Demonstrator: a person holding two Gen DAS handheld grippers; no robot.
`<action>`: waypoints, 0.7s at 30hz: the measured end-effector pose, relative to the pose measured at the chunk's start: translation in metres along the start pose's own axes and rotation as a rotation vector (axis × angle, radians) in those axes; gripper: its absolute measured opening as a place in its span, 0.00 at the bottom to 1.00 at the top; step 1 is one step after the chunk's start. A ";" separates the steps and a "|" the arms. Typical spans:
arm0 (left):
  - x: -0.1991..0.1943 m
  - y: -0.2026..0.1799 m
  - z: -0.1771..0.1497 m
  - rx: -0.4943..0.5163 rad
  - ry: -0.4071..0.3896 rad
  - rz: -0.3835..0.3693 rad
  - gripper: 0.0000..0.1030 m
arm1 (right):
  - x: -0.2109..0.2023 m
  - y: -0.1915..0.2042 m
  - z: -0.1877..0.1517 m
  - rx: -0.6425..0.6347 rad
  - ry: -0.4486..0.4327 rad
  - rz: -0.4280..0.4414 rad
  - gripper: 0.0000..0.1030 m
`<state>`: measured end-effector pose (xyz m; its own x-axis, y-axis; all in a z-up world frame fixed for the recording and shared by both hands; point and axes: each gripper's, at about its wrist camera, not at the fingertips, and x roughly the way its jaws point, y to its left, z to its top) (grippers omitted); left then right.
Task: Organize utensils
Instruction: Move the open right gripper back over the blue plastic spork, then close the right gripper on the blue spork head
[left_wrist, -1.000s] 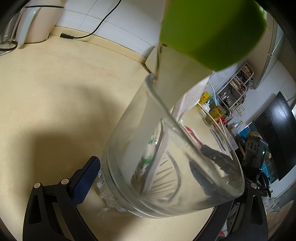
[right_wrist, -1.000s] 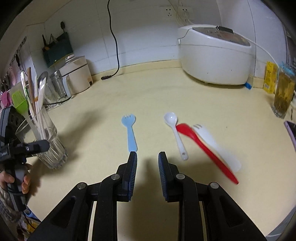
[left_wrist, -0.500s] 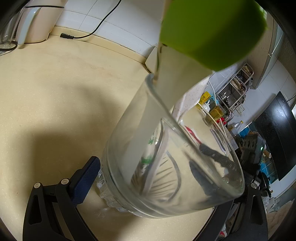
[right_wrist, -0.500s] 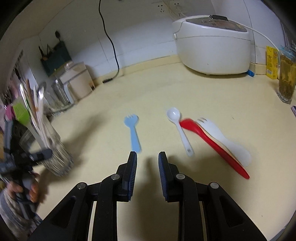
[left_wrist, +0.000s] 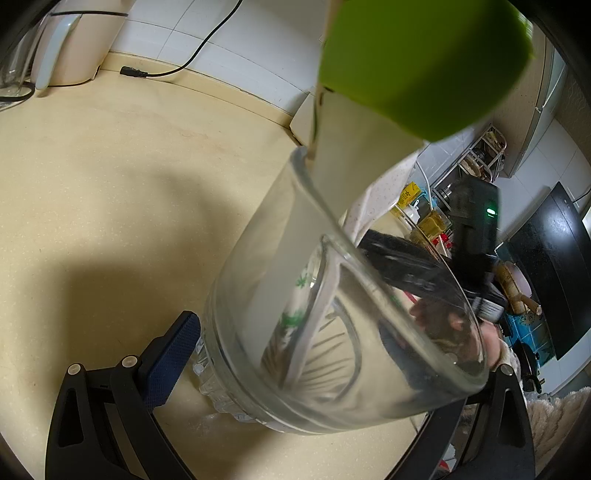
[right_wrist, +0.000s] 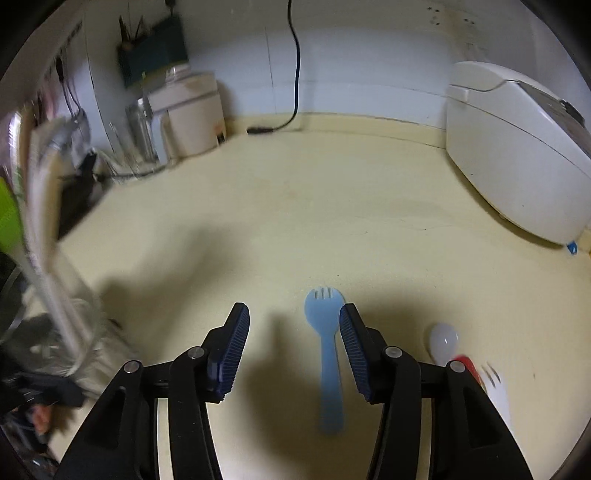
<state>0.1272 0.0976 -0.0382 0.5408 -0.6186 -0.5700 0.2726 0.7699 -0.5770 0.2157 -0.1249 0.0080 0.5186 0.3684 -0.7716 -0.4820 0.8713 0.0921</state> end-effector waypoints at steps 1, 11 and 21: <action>0.000 0.000 0.000 0.000 0.000 0.000 0.97 | 0.005 0.000 0.001 -0.007 0.007 0.003 0.50; 0.000 0.000 0.000 0.000 0.000 0.000 0.97 | 0.033 -0.008 0.012 -0.006 0.092 -0.036 0.50; 0.000 0.000 0.000 0.000 0.000 0.000 0.97 | 0.038 -0.013 0.015 0.036 0.112 -0.025 0.50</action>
<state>0.1272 0.0978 -0.0381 0.5406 -0.6187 -0.5700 0.2726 0.7698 -0.5771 0.2526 -0.1167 -0.0131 0.4472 0.3095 -0.8392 -0.4432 0.8916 0.0927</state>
